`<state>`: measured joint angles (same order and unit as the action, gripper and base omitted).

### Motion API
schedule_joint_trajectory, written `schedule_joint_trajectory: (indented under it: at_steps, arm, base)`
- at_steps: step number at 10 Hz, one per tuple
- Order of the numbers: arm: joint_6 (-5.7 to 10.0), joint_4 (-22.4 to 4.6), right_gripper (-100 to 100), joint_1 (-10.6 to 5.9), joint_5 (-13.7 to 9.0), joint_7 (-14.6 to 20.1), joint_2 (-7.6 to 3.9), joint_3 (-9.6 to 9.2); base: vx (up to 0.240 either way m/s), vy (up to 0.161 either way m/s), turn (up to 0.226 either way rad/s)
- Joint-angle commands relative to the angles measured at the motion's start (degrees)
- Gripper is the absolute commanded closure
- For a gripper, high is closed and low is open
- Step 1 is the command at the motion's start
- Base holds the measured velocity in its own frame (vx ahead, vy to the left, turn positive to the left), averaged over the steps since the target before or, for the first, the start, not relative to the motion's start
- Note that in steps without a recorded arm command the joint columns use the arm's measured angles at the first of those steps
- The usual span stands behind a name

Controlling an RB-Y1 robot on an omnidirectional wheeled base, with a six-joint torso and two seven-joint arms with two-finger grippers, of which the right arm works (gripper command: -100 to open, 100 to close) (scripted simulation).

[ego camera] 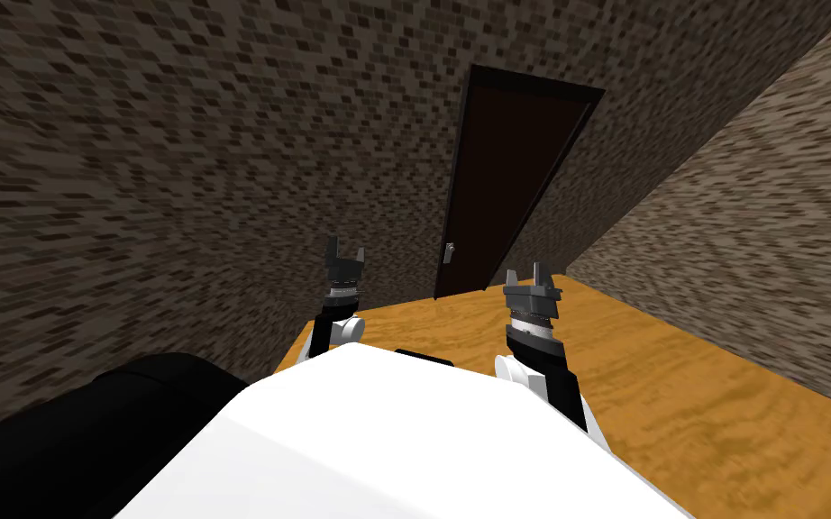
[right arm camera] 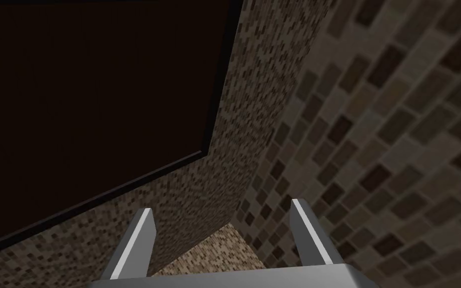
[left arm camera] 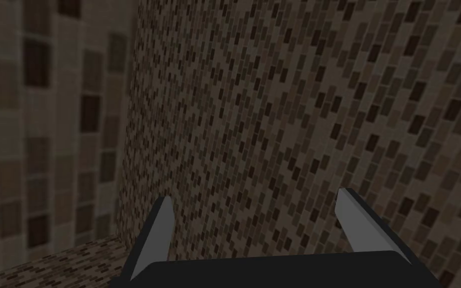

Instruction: Pull the door open

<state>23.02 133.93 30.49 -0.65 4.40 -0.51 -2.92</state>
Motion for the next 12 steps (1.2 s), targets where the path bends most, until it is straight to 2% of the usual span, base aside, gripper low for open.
schedule_joint_trajectory:
  at_steps: [1,3,6,12]
  arm:
    - [0.39,-1.5,-100,-0.51,-2.4,1.1,-0.79,-0.41]
    - [0.7,-2.7,-100,-0.92,-4.4,2.0,-1.41,-0.75]
    - [1.36,-5.1,-100,-1.78,-8.4,3.8,-2.67,-1.45]
    - [3.11,-11.8,-100,-4.08,-18.8,8.8,-5.93,-3.33]
  base:
    - [0.013,-0.04,0.16]
    - [0.097,-0.048,0.139]
    - [0.086,-0.05,0.133]
    - [0.08,-0.083,0.177]
